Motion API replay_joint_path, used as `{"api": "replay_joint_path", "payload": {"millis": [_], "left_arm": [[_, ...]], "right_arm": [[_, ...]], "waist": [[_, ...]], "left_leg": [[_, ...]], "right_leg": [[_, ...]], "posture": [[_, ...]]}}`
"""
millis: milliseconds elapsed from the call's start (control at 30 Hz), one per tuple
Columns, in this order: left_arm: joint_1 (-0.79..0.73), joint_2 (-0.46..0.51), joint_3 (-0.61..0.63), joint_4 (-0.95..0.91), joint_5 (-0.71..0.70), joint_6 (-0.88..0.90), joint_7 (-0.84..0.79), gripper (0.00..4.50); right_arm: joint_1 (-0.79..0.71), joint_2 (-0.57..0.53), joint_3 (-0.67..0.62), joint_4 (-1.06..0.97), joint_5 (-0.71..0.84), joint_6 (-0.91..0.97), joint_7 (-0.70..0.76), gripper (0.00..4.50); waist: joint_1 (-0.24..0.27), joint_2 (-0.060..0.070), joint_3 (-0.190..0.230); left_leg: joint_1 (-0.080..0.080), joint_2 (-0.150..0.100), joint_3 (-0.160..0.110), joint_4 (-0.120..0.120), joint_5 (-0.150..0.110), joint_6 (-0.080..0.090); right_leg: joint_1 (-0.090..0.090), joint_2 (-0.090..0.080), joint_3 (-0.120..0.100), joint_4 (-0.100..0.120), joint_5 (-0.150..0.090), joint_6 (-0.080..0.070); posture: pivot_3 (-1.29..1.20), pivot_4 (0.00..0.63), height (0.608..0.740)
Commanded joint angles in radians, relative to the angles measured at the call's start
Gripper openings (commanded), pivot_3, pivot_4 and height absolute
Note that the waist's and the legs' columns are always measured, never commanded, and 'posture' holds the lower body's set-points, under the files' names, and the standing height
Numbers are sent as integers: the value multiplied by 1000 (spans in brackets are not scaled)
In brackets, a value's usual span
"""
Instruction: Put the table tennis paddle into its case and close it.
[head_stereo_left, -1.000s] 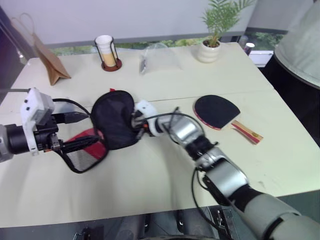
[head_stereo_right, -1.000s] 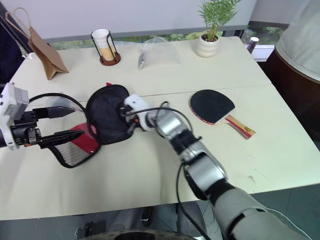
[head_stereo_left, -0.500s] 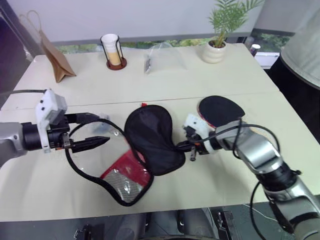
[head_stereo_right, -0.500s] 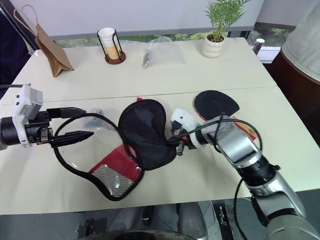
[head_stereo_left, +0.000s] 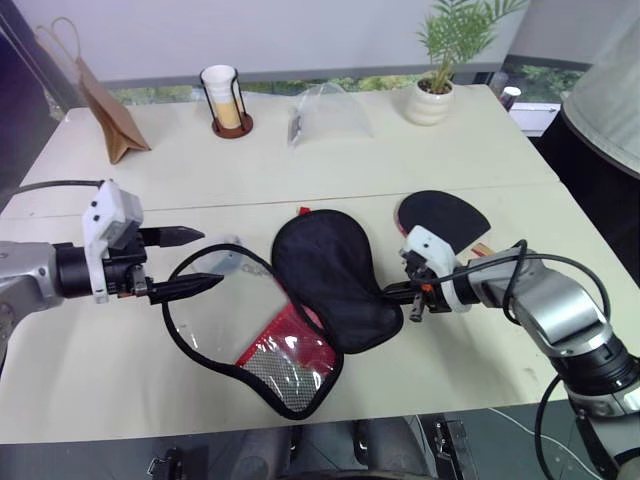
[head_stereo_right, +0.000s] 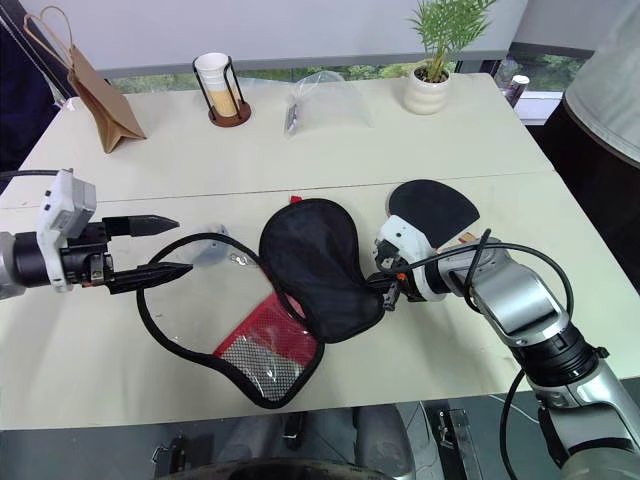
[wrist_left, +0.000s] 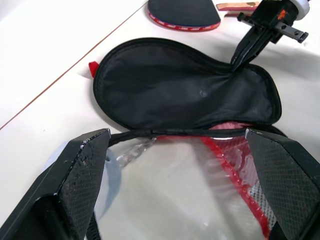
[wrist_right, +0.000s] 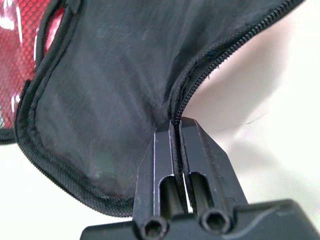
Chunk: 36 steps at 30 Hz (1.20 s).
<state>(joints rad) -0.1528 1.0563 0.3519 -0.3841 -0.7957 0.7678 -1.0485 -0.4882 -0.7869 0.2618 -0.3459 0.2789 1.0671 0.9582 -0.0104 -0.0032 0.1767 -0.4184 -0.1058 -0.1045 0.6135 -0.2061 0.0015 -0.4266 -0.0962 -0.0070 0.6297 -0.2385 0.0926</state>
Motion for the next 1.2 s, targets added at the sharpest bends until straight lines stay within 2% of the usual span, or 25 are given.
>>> {"api": "replay_joint_path", "payload": {"millis": [33, 233, 433, 633, 1000, 1100, 1167, 1200], "left_arm": [[-14, -5, -4, -7, 3, -20, -8, 4500], [-28, -10, -24, -4, 6, -26, -9, 4500], [-42, -16, -43, 2, 12, -34, -16, 4500], [-63, -21, -67, 18, 25, -45, -29, 4500], [-101, -27, -97, 35, 40, -49, -44, 4500], [-101, -31, -99, 31, 42, -45, -41, 4500], [-98, -36, -102, 24, 41, -41, -37, 4500], [-97, -37, -105, 21, 40, -40, -38, 4500]], "right_arm": [[-29, -2, -43, -9, 21, 2, -18, 1392], [-68, -60, -117, 24, 29, -6, -40, 4456], [-79, -169, -204, 212, -28, -86, -78, 4456], [-19, -261, -205, 375, -99, -231, -69, 4456], [-44, -228, -187, 647, -141, -321, -15, 4456], [-66, -211, -196, 688, -133, -312, -1, 3662], [-74, -205, -205, 707, -130, -308, 7, 2705], [-77, -205, -208, 713, -129, -307, 11, 2089]], "waist": [[0, 0, 0], [1, 0, 0], [3, 0, 0], [0, 0, 0], [-2, 0, 0], [-4, 0, 0], [-2, 0, 0], [-2, 0, 0]], "left_leg": [[0, 0, 0, 0, 0, 0], [0, 0, 0, 0, 0, 0], [0, 0, 0, 0, 0, 0], [-1, 0, 1, 0, 0, 0], [-1, 0, 2, 1, 0, 1], [0, 0, 2, 1, 0, 1], [0, 0, 2, 1, 0, 1], [0, 0, 2, 2, 0, 1]], "right_leg": [[0, 0, 0, 0, 0, 0], [0, 0, 0, 0, 0, 0], [0, 0, 0, 0, 0, 0], [0, 0, 0, 0, 0, 0], [0, 0, 0, 0, 0, 0], [0, 0, 0, 0, 0, 1], [1, 0, 0, 0, 0, 1], [1, 0, 0, 0, 0, 1]], "posture": [[0, 150, 740], [0, 150, 740], [0, 150, 740], [0, 150, 740], [0, 150, 740], [0, 150, 740], [0, 150, 740], [0, 150, 740]]}}
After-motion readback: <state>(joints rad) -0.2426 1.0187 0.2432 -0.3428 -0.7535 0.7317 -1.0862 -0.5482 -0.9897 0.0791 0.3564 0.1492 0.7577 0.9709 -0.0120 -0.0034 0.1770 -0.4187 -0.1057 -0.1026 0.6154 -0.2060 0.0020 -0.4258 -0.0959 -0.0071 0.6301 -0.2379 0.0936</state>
